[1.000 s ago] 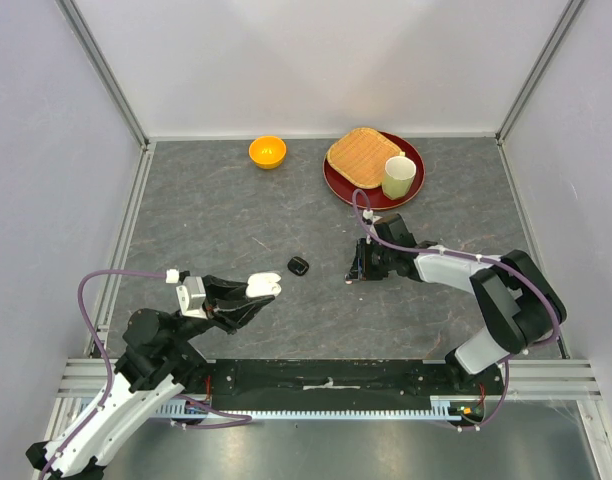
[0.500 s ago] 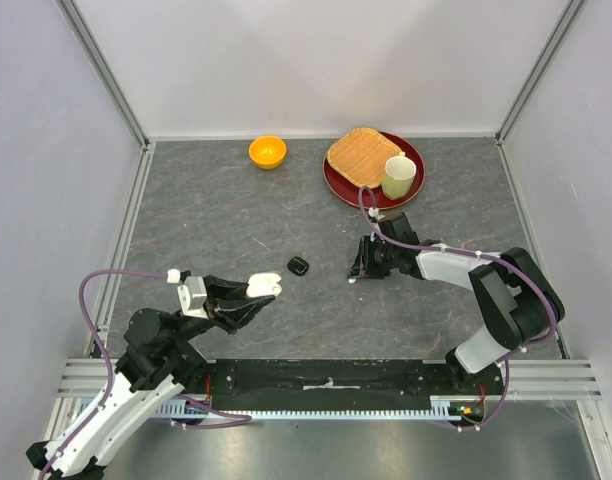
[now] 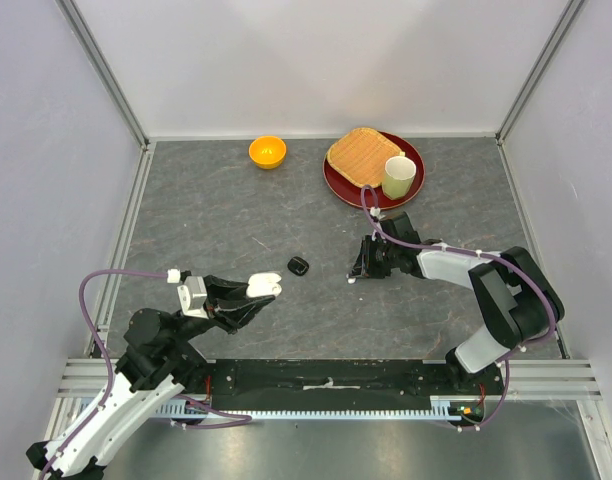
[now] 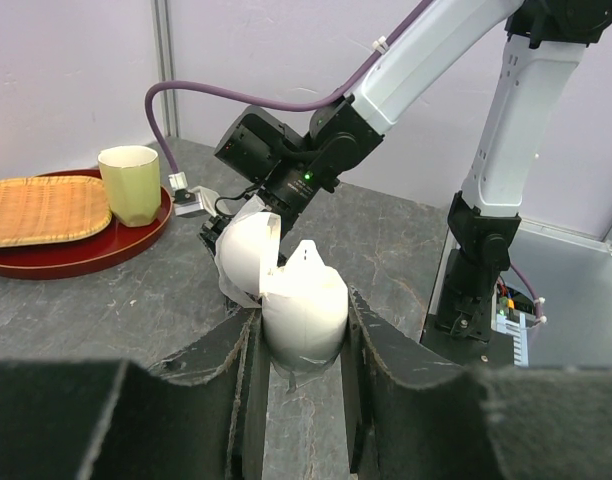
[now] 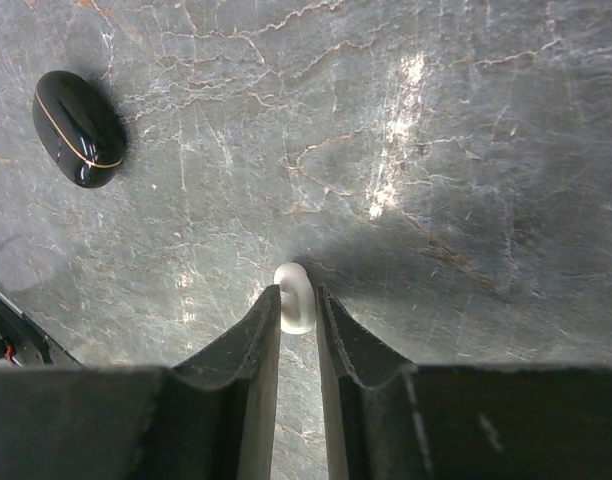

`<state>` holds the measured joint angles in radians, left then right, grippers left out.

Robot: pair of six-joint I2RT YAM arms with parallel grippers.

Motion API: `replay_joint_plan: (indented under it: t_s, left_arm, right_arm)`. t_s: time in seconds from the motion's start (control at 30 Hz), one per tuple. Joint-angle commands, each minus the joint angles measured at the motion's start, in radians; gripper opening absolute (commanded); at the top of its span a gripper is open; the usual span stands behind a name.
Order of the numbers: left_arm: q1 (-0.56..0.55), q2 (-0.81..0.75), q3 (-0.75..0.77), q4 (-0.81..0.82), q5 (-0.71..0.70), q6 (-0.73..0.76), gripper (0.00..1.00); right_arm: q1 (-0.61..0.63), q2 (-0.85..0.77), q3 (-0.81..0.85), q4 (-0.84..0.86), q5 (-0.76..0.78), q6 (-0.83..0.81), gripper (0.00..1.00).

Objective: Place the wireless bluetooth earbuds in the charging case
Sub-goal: Pick up the earbud from the center of the board.

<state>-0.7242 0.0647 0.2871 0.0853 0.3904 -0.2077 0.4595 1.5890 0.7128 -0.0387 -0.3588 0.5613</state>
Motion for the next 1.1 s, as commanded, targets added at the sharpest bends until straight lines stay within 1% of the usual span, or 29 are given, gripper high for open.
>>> replay_joint_plan:
  t_s: [0.0,0.23,0.3,0.47,0.57,0.67,0.7,0.73,0.97,1.03,1.07]
  left_arm:
    - [0.000,-0.008,-0.009,0.041,-0.025,-0.024,0.02]
    - [-0.001,-0.009,-0.009,0.041,-0.027,-0.025,0.02]
    - [0.000,-0.011,-0.009,0.041,-0.025,-0.025,0.02]
    - [0.000,-0.011,-0.012,0.039,-0.027,-0.029,0.02]
    - [-0.001,-0.009,-0.012,0.039,-0.028,-0.029,0.02]
    - [0.000,-0.009,-0.012,0.039,-0.028,-0.027,0.02]
    - [-0.001,-0.009,-0.012,0.039,-0.028,-0.025,0.02]
    - [-0.001,-0.009,-0.012,0.041,-0.025,-0.022,0.02]
    - [0.000,0.003,-0.008,0.045,-0.022,-0.018,0.02]
    - [-0.001,0.006,-0.005,0.048,-0.016,-0.021,0.02]
    - [0.000,0.010,-0.005,0.050,-0.018,-0.022,0.02]
  right_arm:
    - [-0.005,0.012,-0.004,0.031,-0.034,-0.001,0.26]
    - [-0.005,0.014,-0.007,0.031,-0.046,-0.003,0.21]
    - [-0.004,0.016,-0.009,0.057,-0.046,-0.003,0.19]
    - [-0.007,0.014,-0.007,0.059,-0.054,-0.003,0.17]
    - [-0.005,0.012,-0.006,0.059,-0.054,-0.003,0.14]
    - [-0.005,0.005,-0.004,0.057,-0.054,-0.001,0.07]
    - [-0.005,-0.007,-0.006,0.057,-0.054,-0.003,0.01]
    - [-0.005,-0.017,-0.006,0.057,-0.052,-0.004,0.00]
    - [-0.005,-0.147,0.020,0.042,-0.094,-0.040,0.00]
    - [-0.005,-0.179,0.039,0.042,-0.130,-0.052,0.00]
    - [-0.007,-0.213,0.056,0.010,-0.141,-0.067,0.00]
